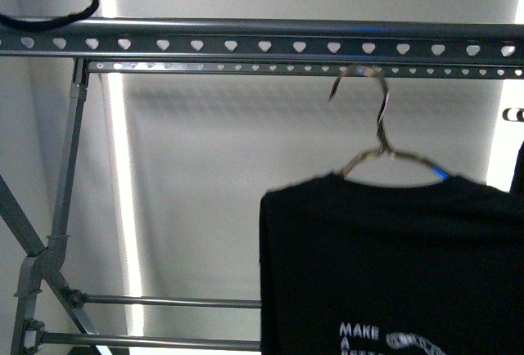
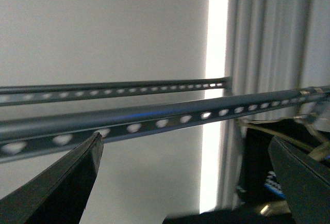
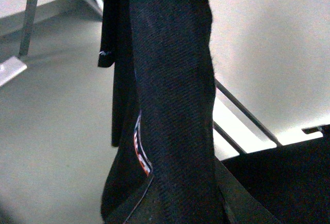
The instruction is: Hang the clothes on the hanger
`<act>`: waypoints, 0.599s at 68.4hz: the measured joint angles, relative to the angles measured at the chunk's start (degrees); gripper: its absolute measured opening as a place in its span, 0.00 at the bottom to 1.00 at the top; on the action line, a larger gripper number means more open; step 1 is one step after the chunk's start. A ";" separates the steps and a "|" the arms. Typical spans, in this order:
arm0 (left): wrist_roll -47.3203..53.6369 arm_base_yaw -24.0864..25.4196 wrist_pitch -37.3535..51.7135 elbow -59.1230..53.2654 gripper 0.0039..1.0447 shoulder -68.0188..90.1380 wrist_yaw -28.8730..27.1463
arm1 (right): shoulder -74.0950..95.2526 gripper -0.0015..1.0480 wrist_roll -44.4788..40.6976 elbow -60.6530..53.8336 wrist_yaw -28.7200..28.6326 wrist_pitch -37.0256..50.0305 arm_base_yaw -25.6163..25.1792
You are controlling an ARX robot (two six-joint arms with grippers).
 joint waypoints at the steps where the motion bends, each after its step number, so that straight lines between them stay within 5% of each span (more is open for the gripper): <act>1: 0.52 0.15 -0.31 -0.37 0.94 -0.28 -0.98 | -0.61 0.09 0.39 0.17 0.00 -0.61 -0.07; 17: -0.26 5.14 -10.43 -3.89 0.94 -7.30 -22.23 | -6.60 0.09 12.33 4.90 1.97 -10.08 -1.51; 24: -0.04 4.94 -13.03 -4.94 0.94 -8.26 -23.63 | -5.73 0.09 15.91 8.35 3.37 -14.56 -2.01; 32: 4.33 2.51 -29.51 -7.21 0.76 -12.33 -26.34 | -3.67 0.09 17.38 10.91 6.62 -15.43 -1.90; 41: 5.99 -0.70 -24.55 -18.88 0.55 -16.85 -28.59 | 1.66 0.09 19.96 15.17 10.10 -16.52 -1.97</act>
